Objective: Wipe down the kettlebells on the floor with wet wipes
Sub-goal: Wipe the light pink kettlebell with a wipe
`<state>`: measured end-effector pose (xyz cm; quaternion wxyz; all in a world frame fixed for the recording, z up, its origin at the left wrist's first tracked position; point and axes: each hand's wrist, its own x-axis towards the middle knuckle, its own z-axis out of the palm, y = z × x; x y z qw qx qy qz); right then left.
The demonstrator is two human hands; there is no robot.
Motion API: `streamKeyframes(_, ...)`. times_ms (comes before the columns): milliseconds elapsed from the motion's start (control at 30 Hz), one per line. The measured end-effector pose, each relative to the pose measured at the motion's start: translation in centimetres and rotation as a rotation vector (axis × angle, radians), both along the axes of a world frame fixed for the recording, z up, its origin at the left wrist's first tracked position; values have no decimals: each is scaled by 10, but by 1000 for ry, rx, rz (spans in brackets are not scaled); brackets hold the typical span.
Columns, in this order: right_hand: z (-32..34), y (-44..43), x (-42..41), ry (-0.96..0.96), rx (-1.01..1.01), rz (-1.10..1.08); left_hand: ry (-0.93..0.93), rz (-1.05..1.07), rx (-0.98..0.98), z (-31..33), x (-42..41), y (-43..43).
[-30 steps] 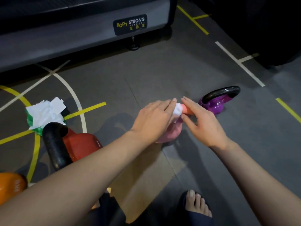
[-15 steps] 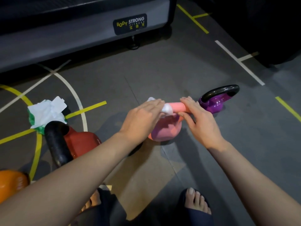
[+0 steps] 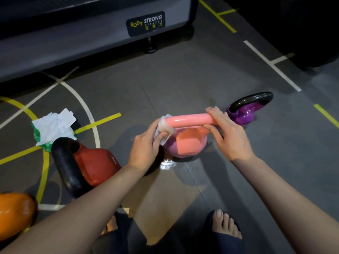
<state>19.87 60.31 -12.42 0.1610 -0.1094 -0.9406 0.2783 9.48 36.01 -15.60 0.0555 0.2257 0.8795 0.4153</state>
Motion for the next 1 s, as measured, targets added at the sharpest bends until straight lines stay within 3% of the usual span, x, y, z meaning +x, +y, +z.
streamKeyframes(133,0,0,1,36,-3,12,-172,-49,-137,-15,6,-5)
streamKeyframes(300,-6,0,0,94,11,13,-268,50,18,-7,4,14)
streamKeyframes(533,-9,0,0,113,-10,8,-495,253,601,6,17,19)
streamKeyframes(800,-8,-1,0,110,-6,17,-504,111,242,-9,1,24)
streamKeyframes(1000,-10,2,0,129,4,21,-586,212,489,9,8,21)
